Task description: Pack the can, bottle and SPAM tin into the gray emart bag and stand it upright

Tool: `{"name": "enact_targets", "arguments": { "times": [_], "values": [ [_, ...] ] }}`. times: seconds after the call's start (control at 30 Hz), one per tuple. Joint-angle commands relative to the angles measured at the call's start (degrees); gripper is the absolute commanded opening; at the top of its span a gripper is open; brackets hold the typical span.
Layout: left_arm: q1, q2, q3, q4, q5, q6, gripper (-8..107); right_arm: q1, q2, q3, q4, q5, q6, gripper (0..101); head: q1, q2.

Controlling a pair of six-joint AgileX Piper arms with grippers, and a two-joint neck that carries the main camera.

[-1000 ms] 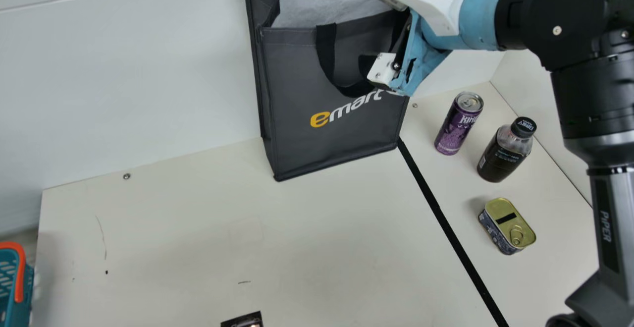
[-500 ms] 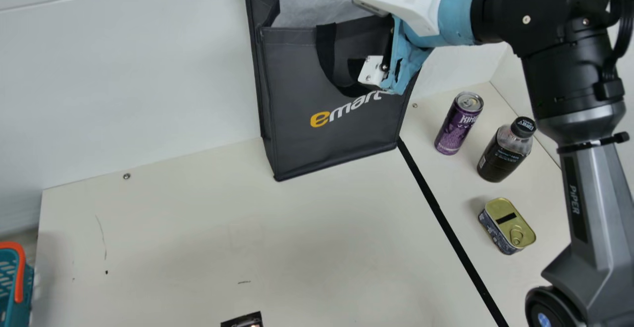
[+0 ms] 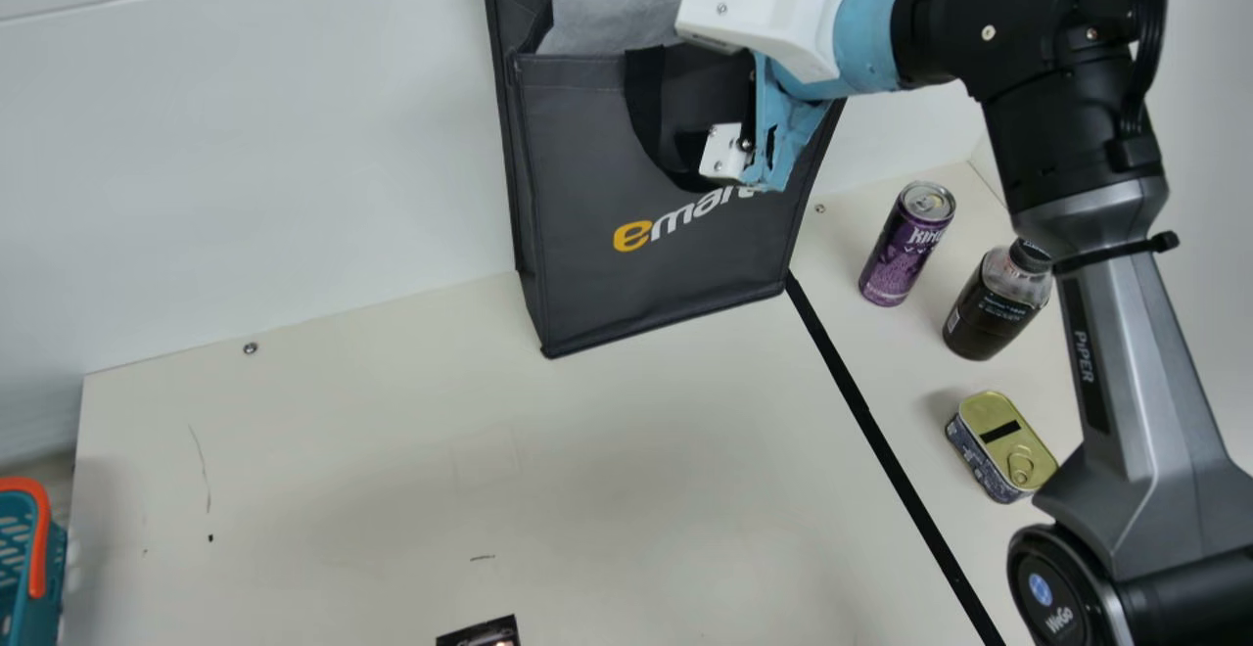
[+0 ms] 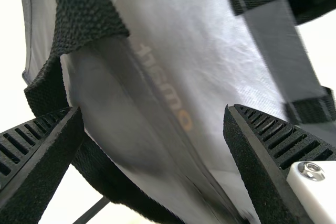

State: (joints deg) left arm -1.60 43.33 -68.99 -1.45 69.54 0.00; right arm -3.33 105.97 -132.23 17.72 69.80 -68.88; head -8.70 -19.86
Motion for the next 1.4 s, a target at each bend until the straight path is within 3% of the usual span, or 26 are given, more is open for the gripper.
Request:
{"name": "enact_targets", "arguments": {
  "times": [0.0,0.23,0.7,1.37],
  "values": [
    [0.0,0.0,0.0,0.0,0.0,0.0,90,0.01,0.29,0.26,0.44,0.1,-0.69,95,-1.3,-0.14],
    [0.0,0.0,0.0,0.0,0.0,0.0,90,0.24,1.38,1.83,1.71,0.1,-2.7,95,-1.3,-0.14],
    [0.0,0.0,0.0,0.0,0.0,0.0,90,0.35,1.45,1.57,3.81,0.1,-2.6,1,-1.3,-0.14],
    [0.0,0.0,0.0,0.0,0.0,0.0,90,2.86,-5.81,4.52,1.44,0.1,2.16,0,-1.3,-0.14]
  ]
}}
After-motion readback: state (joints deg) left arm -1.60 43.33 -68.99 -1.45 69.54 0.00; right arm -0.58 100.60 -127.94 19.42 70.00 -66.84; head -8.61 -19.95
